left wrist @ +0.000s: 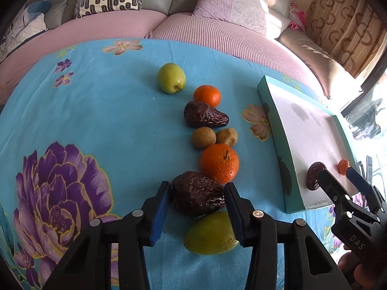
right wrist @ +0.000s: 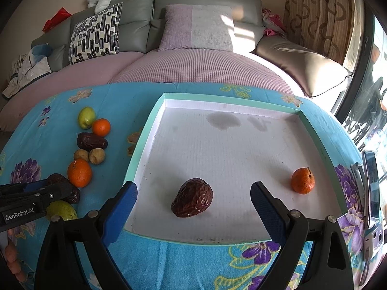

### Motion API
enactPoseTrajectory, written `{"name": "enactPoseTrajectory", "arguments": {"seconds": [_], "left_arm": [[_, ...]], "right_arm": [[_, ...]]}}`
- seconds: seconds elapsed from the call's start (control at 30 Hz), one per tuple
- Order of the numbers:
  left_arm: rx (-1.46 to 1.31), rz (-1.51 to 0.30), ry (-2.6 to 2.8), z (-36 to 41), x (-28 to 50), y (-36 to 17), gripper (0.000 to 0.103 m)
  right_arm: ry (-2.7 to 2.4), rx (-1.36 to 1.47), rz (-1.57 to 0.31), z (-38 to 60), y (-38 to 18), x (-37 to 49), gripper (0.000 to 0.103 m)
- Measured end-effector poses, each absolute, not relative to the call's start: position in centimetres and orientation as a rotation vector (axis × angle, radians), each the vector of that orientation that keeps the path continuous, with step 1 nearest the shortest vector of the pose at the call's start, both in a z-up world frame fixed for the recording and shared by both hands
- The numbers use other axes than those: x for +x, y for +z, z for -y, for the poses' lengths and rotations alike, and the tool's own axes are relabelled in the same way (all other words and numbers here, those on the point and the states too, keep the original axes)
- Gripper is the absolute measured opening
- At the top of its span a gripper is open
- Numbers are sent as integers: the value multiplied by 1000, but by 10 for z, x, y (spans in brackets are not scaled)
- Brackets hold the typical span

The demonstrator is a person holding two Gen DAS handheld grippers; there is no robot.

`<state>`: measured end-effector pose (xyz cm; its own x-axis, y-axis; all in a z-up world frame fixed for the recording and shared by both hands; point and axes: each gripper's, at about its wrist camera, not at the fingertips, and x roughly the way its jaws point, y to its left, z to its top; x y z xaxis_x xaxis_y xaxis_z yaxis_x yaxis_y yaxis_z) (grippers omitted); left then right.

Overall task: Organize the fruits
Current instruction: 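Grasp a red date with the left tool while the right tool grasps a green pear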

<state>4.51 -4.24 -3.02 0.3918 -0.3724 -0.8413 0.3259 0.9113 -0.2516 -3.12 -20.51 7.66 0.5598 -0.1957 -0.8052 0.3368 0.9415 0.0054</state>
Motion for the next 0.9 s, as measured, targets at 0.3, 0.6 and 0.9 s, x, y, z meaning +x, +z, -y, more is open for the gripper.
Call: {"name": "enactPoseTrajectory", "arguments": {"seconds": [0.3,0.6,0.9], "left_arm": [[-96,-1058,-431,20,44,-18,39],[-172,-1027,-335,-20,58,-16,38],[-247,-994,-257,-54,63,-9,38]], "right_arm": [[-313,163,-931,205,71,-31,95],[-248,151,-910,192,80,-29,95],[-42,107,-878,137,90,-24,95]]}}
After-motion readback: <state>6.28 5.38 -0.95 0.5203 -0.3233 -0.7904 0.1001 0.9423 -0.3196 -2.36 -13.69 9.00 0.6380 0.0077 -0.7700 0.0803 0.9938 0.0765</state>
